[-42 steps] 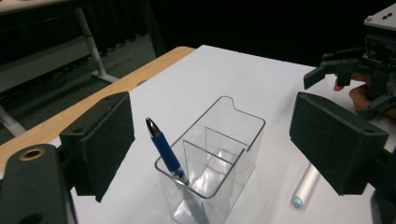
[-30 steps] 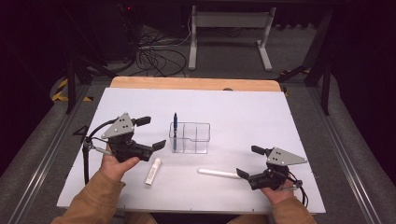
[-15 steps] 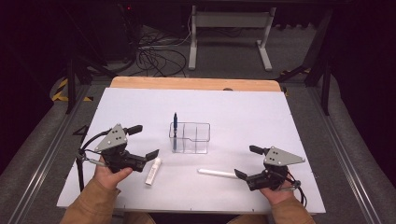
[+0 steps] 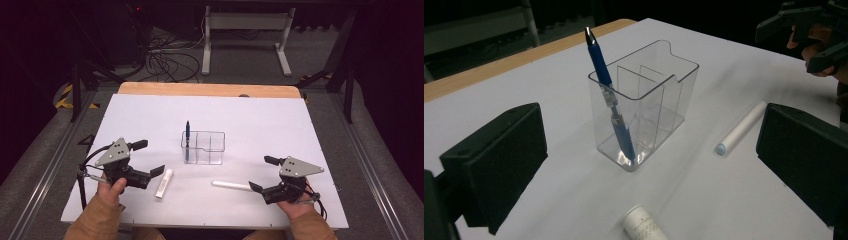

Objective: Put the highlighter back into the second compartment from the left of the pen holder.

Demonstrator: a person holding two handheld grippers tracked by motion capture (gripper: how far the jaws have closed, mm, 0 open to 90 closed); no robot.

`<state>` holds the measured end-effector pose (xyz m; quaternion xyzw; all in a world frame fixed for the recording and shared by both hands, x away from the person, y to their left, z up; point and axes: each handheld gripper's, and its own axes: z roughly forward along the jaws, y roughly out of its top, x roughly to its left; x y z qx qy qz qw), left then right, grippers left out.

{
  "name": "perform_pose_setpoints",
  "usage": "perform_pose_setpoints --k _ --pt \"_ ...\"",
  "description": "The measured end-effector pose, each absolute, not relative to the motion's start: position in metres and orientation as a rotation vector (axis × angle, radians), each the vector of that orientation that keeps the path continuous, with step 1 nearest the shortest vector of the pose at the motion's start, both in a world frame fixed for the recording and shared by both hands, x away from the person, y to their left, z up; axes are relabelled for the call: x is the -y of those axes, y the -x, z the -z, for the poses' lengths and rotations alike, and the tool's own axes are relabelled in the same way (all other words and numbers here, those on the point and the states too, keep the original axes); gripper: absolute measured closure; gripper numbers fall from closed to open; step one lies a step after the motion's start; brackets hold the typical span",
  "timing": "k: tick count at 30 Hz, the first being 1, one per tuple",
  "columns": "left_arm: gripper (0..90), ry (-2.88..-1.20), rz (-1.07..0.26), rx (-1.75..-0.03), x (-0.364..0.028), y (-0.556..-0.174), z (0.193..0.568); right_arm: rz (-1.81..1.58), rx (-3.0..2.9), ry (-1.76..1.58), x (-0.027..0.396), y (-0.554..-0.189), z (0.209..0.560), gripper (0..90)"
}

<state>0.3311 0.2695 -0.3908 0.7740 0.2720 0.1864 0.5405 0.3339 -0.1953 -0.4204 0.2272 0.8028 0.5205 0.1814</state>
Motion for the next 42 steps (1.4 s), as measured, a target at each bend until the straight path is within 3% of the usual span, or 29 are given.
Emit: perform_pose_setpoints --k 14,42 --pt "0.9 -1.827 -0.472 -0.707 -0.288 -0.318 0.412 -1.401 -2.345 -0.597 0.176 -0.342 0.409 7.0" --pt "1.5 -1.804 -0.510 -0.733 -0.299 -0.313 0.420 -1.321 -2.490 -0.496 0.138 -0.357 0.407 9.4"
